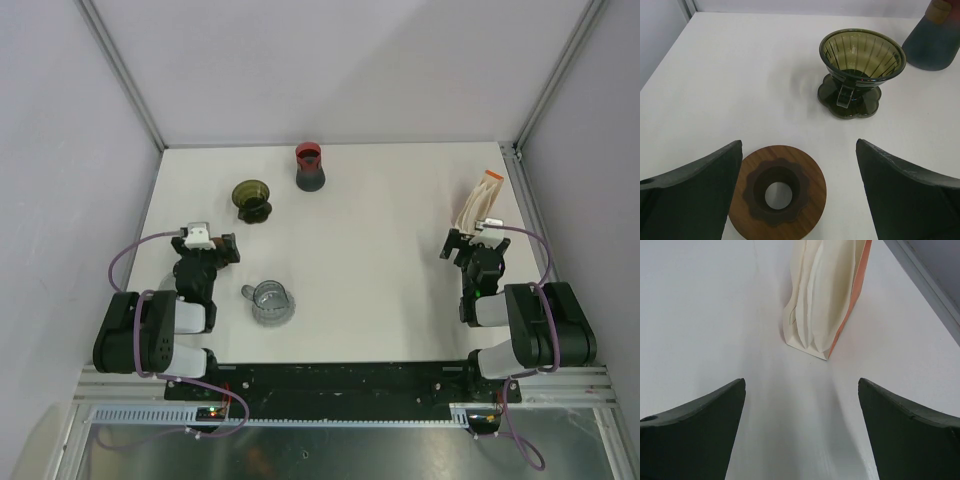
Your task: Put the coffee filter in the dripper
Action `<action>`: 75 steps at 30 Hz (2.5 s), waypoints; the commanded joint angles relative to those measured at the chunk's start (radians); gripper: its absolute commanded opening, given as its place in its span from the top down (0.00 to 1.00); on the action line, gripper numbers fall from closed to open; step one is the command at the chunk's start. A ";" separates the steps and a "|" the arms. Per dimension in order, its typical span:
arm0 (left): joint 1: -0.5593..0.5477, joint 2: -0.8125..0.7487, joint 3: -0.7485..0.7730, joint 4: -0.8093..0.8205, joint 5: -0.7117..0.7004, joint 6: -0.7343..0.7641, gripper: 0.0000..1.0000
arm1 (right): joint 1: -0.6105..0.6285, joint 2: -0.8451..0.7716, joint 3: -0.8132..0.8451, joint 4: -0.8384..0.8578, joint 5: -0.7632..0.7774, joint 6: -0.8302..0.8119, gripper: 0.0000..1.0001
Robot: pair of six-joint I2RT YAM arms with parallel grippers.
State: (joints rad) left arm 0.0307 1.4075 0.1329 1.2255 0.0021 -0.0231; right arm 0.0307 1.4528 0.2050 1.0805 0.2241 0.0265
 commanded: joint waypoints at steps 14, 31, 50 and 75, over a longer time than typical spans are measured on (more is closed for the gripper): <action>-0.005 -0.031 0.032 0.003 0.002 0.019 0.00 | 0.039 -0.107 0.035 -0.072 0.047 -0.018 0.01; -0.012 -0.223 0.596 -1.194 0.615 0.359 0.24 | 0.122 -0.421 0.295 -0.696 -0.397 0.011 0.01; -0.373 -0.274 0.762 -1.975 0.500 0.893 0.35 | 0.220 -0.386 0.354 -0.838 -0.428 -0.022 0.01; -0.384 -0.092 0.770 -2.013 0.532 0.851 0.98 | 0.229 -0.391 0.353 -0.857 -0.330 -0.041 0.01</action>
State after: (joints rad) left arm -0.3405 1.2930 0.8490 -0.7944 0.5148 0.8650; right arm 0.2543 1.0882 0.5186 0.2329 -0.1390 -0.0017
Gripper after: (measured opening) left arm 0.071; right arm 0.993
